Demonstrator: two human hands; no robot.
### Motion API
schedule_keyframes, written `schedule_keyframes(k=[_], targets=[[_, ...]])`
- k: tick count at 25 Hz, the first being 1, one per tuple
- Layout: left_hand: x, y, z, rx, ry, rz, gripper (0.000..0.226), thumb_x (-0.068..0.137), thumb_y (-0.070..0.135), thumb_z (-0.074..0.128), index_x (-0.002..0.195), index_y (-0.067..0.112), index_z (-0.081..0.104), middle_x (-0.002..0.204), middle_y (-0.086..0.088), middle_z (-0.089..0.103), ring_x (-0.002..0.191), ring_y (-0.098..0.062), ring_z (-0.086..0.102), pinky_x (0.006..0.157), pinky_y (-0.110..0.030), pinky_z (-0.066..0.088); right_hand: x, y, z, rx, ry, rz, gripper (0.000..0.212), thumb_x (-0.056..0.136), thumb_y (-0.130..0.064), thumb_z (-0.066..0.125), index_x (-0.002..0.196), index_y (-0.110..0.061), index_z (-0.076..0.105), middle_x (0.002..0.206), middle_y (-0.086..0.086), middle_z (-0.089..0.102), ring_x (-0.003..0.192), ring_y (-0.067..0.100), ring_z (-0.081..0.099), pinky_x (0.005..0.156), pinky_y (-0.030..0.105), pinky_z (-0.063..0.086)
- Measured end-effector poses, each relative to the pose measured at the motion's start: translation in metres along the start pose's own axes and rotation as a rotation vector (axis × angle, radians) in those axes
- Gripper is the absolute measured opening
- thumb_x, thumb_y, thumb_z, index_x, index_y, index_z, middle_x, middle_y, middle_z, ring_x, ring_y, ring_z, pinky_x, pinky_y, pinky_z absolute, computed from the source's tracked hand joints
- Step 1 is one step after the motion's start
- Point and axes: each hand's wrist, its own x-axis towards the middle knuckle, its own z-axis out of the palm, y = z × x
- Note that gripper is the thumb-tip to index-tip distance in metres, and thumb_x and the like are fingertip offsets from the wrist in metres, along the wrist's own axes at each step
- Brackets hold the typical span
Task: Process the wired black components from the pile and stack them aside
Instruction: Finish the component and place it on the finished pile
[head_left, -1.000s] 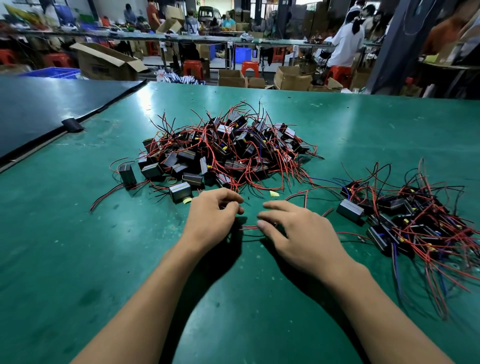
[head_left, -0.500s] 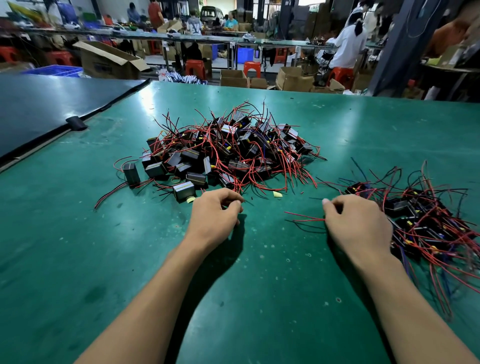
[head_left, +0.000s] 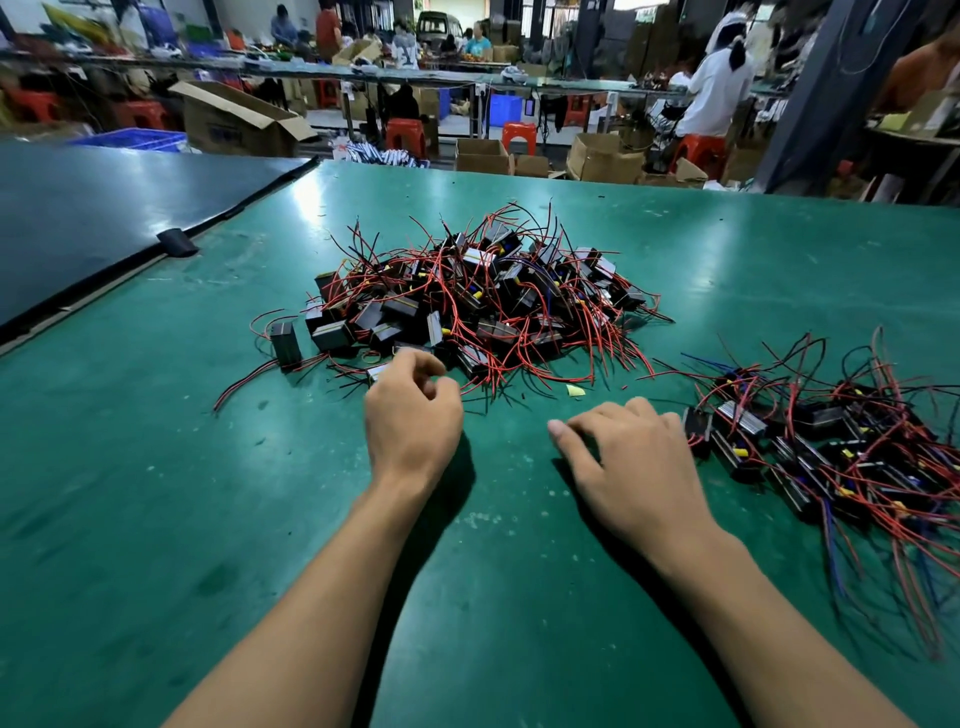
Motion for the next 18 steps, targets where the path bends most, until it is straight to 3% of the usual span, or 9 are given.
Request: schedule_keyframes(k=[3, 5, 7, 11, 14, 18], targets=[[0.012, -0.013, -0.005, 0.266, 0.100, 0.031, 0.034, 0.078, 0.008, 0.058, 0.111, 0.018, 0.058, 0.118, -0.004, 0.057, 0.113, -0.026, 0.049, 0.096, -0.040, 0.042, 0.003, 0.018, -0.005, -0.060, 0.040, 0.191, 0.056, 0.100, -0.058, 0.031, 0.079, -0.020, 0.066, 0.091, 0.002, 0.071, 0.090, 0.028, 0.062, 0.077, 0.038, 0.034], [0.017, -0.018, -0.006, 0.447, -0.084, 0.007, 0.058, 0.080, 0.009, 0.054, 0.137, 0.019, 0.045, 0.148, -0.003, 0.041, 0.141, -0.025, 0.026, 0.113, -0.046, 0.022, 0.004, 0.030, -0.011, -0.069, 0.045, 0.315, 0.056, 0.100, -0.058, 0.033, 0.075, -0.018, 0.064, 0.084, 0.006, 0.070, 0.084, 0.030, 0.065, 0.072, 0.037, 0.036], [0.019, -0.019, -0.005, 0.556, -0.242, 0.005, 0.062, 0.088, 0.014, 0.050, 0.148, 0.020, 0.034, 0.158, -0.003, 0.028, 0.148, -0.023, 0.013, 0.119, -0.051, 0.010, 0.004, 0.034, -0.016, -0.090, 0.012, 0.373, 0.056, 0.099, -0.059, 0.036, 0.077, -0.017, 0.066, 0.082, 0.005, 0.070, 0.083, 0.029, 0.065, 0.070, 0.035, 0.035], [0.011, -0.016, -0.005, 0.629, -0.168, 0.045, 0.046, 0.087, 0.021, 0.051, 0.132, 0.025, 0.050, 0.134, 0.000, 0.055, 0.127, -0.023, 0.038, 0.105, -0.047, 0.029, 0.001, 0.013, -0.020, -0.188, 0.029, 0.239, 0.048, 0.098, -0.057, 0.041, 0.080, -0.021, 0.068, 0.082, 0.001, 0.070, 0.084, 0.026, 0.063, 0.075, 0.037, 0.029], [0.002, -0.007, -0.004, 0.611, -0.118, 0.112, 0.034, 0.086, 0.022, 0.054, 0.119, 0.027, 0.058, 0.116, 0.004, 0.064, 0.112, -0.023, 0.045, 0.094, -0.043, 0.031, -0.006, -0.011, -0.012, 0.015, 0.025, 0.079, 0.038, 0.097, -0.051, 0.049, 0.085, -0.022, 0.070, 0.086, -0.001, 0.068, 0.084, 0.026, 0.062, 0.078, 0.037, 0.038], [-0.014, 0.008, -0.002, 0.487, -0.236, 0.191, 0.026, 0.085, 0.024, 0.058, 0.110, 0.021, 0.063, 0.106, -0.002, 0.065, 0.100, -0.026, 0.060, 0.085, -0.037, 0.048, -0.009, -0.015, 0.002, 0.229, -0.015, 0.048, 0.027, 0.094, -0.048, 0.057, 0.094, -0.024, 0.070, 0.092, -0.005, 0.065, 0.088, 0.024, 0.062, 0.078, 0.034, 0.048]])
